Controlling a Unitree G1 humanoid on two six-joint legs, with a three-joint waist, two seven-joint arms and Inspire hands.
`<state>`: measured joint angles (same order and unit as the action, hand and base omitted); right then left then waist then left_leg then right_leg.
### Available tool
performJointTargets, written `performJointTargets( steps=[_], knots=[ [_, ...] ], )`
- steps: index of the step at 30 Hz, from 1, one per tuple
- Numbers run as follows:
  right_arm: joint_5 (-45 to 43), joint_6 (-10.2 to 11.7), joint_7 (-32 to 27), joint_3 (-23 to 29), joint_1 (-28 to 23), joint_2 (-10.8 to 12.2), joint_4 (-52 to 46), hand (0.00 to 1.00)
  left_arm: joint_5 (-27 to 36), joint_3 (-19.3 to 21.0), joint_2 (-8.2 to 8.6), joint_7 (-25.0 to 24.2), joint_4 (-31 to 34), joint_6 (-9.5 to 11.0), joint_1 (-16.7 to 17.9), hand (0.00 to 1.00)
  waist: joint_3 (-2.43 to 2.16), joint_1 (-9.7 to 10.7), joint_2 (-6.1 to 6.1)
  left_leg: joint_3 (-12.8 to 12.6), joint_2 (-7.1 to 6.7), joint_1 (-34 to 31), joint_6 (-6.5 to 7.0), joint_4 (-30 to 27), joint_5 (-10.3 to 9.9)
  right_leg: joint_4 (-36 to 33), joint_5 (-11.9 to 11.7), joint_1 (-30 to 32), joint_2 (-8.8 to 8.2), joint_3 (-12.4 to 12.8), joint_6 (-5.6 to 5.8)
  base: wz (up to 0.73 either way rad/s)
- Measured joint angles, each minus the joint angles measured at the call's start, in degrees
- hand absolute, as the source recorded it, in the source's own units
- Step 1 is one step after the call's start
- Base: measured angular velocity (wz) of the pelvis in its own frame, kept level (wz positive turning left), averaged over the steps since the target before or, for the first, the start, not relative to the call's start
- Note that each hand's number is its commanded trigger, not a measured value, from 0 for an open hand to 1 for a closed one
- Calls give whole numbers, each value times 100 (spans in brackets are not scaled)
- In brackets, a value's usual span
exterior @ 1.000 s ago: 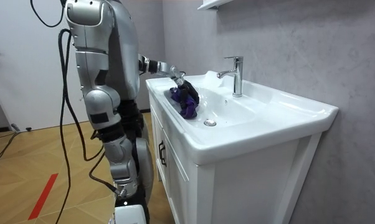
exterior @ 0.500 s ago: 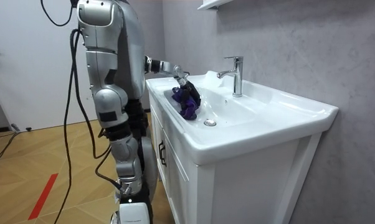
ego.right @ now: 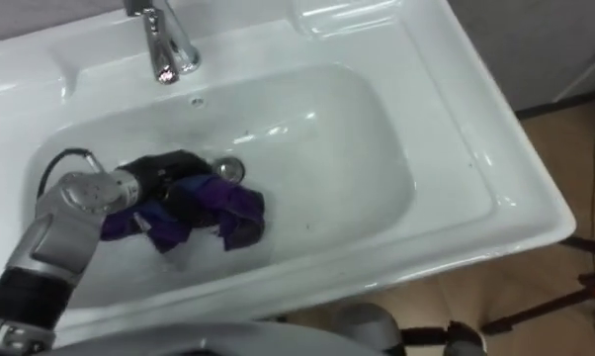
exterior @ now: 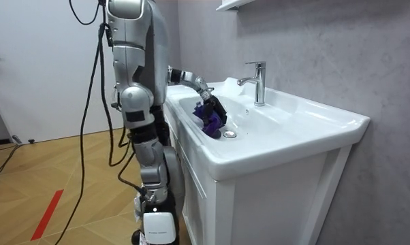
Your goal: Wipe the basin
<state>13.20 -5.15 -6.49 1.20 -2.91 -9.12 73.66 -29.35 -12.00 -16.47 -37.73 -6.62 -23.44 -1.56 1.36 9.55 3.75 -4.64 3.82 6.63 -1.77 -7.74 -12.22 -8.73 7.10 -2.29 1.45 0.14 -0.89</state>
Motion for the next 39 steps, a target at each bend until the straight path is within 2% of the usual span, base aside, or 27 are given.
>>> performJointTargets(
  steps=[2,6,9,15,18,22,30,33,35,39],
  knots=[
    [4,-3,0,-1,-4,-11,-40,0,47,-51,10,-4,-22,-45,0,100,-24,-16,14,-12,-35,44,1,-1,0,9,1,-69,-34,-24,1,-6],
    [55,-34,-41,-8,-1,-14,-68,0,74,-104,7,15,-37,-47,7,100,-26,-21,28,-72,-45,72,1,1,0,6,6,-86,-44,-30,9,-5],
    [262,-40,-130,-188,-21,-16,-79,0,311,-239,13,204,-67,-51,6,100,-24,-17,45,-78,-46,61,1,0,0,7,23,-87,-50,-72,37,3],
    [473,-31,-324,-393,-43,-28,-181,0,415,-413,202,529,-143,-47,-11,100,-16,-16,114,-161,-52,80,2,-6,0,16,62,-82,-64,-140,47,-6],
    [476,-20,-332,-432,-121,-41,-240,0,503,-474,281,605,-180,-46,-9,100,-3,45,92,-144,-59,71,23,-42,13,4,102,-73,-77,-178,33,5],
    [519,-16,-338,-432,-148,-46,-241,0,503,-522,374,636,-246,-46,-8,100,-22,127,115,-150,-58,82,22,-138,13,-22,128,-80,-84,-180,30,1],
    [511,-50,-339,-524,-101,-34,-272,0,505,-901,398,595,-138,-53,-149,100,-44,268,69,-146,-68,42,22,-161,13,-49,128,-115,-123,-221,34,4],
    [472,-43,-353,-560,-101,-3,-272,0,504,-1073,493,596,-130,-48,-251,100,-42,296,20,-162,-71,58,22,-155,13,-30,128,-170,-120,-255,34,3],
    [409,-9,-359,-560,-90,18,-273,0,498,-1124,661,618,-126,-36,-302,100,-33,297,-1,-180,-73,45,22,-155,13,-3,128,-166,-121,-256,34,0],
    [344,61,-392,-555,-92,44,-279,0,499,-1197,797,709,-126,40,-362,100,-28,297,-12,-182,-71,-3,22,-158,13,6,128,-116,-115,-252,34,-1]
  ],
)
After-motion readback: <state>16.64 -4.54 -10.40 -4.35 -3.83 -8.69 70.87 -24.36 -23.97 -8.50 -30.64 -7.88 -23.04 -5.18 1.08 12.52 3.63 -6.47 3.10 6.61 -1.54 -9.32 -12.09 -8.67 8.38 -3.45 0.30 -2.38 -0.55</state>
